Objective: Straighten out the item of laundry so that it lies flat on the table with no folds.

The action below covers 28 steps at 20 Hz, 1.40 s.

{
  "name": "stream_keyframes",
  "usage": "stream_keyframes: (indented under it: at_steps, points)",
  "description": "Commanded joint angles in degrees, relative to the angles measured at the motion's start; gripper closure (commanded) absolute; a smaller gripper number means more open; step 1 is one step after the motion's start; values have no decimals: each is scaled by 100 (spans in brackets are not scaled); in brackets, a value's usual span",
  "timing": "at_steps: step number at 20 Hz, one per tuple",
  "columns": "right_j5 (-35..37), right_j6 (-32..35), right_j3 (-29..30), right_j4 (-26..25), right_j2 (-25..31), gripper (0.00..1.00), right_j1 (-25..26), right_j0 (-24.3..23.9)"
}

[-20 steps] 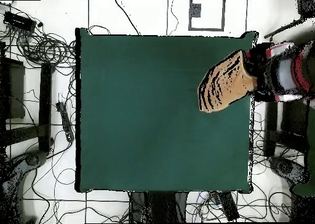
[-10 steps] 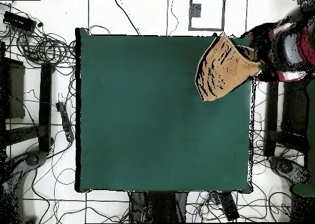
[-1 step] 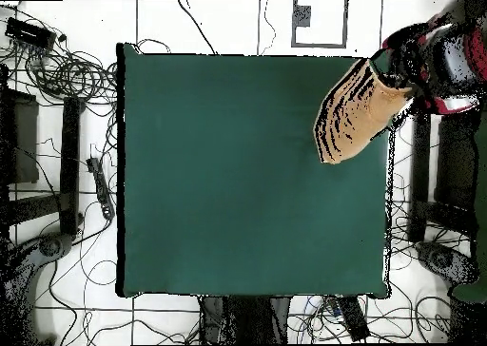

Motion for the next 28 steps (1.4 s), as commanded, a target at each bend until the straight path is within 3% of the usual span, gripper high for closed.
stream_keyframes:
  at_steps: [1, 5, 12, 17, 25, 28]
  points:
    - [-1450, -299, 2653, 532, 118, 100, -1053, 366]
    - [-2488, 484, 3928, 833, -49, 100, -1368, 567]
    - [-3598, 1327, 5106, 1559, -174, 100, -1435, 834]
    - [-4157, 1709, 5520, 1721, -476, 100, -1320, 1173]
    - [-4822, 2504, 5688, 1498, -1290, 100, -1112, 2063]
    - [-5048, 2330, 5922, 1412, -1462, 100, -1214, 2351]
